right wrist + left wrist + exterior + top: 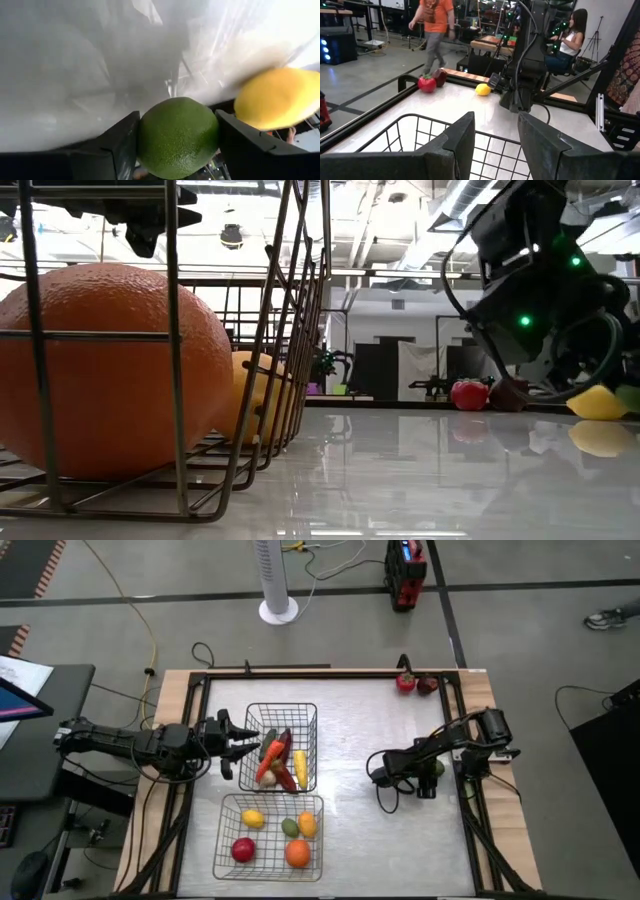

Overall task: Sort produce into baskets
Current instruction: Put the lime into the silver wire basket

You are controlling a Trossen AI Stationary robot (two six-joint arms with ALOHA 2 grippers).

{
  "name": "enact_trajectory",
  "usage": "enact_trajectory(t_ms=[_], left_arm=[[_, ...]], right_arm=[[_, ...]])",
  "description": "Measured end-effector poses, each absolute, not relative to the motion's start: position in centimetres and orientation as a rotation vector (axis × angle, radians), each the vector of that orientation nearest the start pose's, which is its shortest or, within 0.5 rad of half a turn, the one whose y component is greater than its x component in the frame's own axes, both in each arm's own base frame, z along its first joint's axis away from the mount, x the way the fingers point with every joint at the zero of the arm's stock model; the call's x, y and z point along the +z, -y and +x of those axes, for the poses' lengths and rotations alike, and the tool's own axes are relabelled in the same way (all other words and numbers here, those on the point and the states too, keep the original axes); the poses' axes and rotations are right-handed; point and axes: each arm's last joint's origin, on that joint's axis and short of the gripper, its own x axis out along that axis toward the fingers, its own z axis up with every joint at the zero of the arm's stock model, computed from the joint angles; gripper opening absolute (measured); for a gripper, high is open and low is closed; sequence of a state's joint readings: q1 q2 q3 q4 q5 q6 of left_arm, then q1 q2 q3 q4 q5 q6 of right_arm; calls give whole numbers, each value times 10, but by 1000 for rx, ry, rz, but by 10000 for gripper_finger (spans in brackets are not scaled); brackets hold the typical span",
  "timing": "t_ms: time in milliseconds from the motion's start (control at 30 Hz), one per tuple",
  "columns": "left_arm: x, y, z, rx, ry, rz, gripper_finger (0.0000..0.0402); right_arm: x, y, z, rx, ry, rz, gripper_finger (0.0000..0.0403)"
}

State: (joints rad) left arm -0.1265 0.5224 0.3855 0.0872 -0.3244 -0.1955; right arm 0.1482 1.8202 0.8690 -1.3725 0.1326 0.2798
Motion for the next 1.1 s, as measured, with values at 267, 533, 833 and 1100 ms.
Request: enact_trajectory(t_ms=[267,533,833,1100], left_arm=[[256,8,137,202,-29,-184,137],[256,8,137,202,-31,-176,137],[257,8,137,206,-29,-177,137],[257,8,137,222,-23,-181,137]], right_arm=[[162,-37,246,-266,-2102,-124,258],[242,-69,298,-26,-1495,67,259],[298,-125,341,242,-796,175,260],[275,-144,384,300,-580,210,261]])
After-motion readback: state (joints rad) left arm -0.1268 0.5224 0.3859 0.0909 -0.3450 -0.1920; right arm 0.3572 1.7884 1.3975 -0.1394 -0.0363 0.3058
